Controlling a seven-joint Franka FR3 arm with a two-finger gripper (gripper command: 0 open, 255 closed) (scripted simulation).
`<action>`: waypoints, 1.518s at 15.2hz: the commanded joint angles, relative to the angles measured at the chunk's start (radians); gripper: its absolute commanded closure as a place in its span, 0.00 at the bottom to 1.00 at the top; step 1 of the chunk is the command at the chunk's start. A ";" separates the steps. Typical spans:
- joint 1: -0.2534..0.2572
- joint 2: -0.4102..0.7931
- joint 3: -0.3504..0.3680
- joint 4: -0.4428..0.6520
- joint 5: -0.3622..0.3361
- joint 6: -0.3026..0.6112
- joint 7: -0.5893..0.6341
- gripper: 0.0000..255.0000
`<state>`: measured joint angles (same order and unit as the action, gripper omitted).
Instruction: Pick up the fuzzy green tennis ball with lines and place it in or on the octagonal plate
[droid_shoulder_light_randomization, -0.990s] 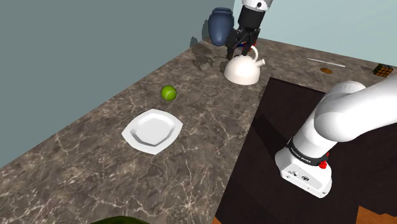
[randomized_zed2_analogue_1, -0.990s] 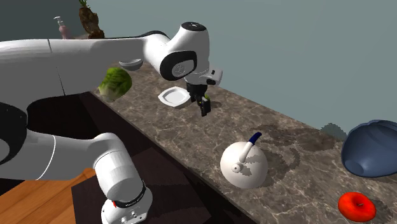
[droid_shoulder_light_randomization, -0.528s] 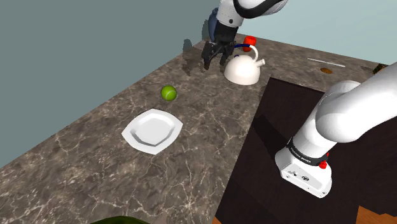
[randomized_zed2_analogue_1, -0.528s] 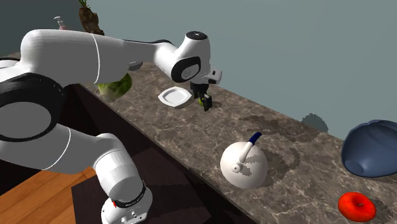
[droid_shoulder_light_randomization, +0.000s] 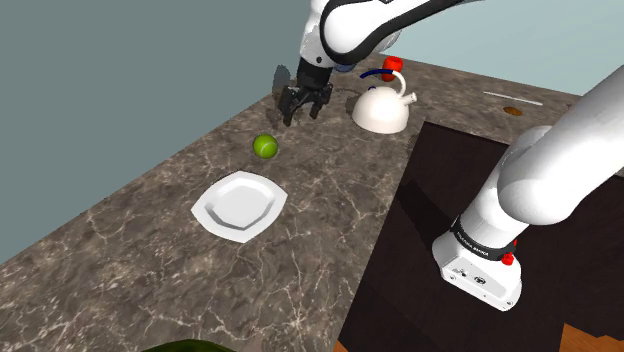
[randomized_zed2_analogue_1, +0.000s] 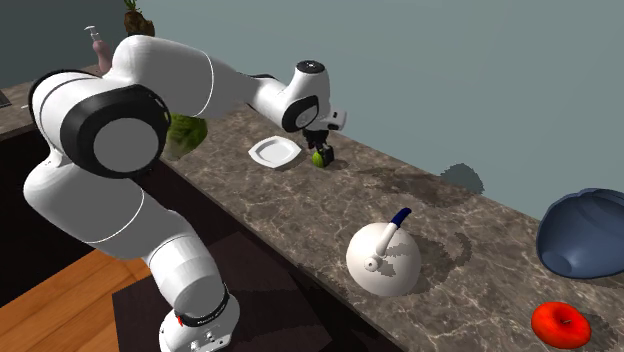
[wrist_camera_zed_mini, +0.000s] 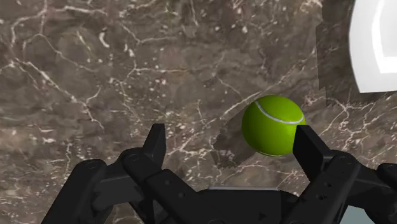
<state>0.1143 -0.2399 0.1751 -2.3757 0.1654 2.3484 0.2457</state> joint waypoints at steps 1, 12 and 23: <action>0.008 0.070 0.022 0.030 -0.007 0.055 0.025 0.00; 0.034 0.309 0.064 0.141 -0.076 0.217 0.113 0.00; 0.037 0.340 0.064 0.142 -0.086 0.247 0.120 1.00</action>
<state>0.1513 0.0998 0.2389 -2.2332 0.0797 2.5951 0.3653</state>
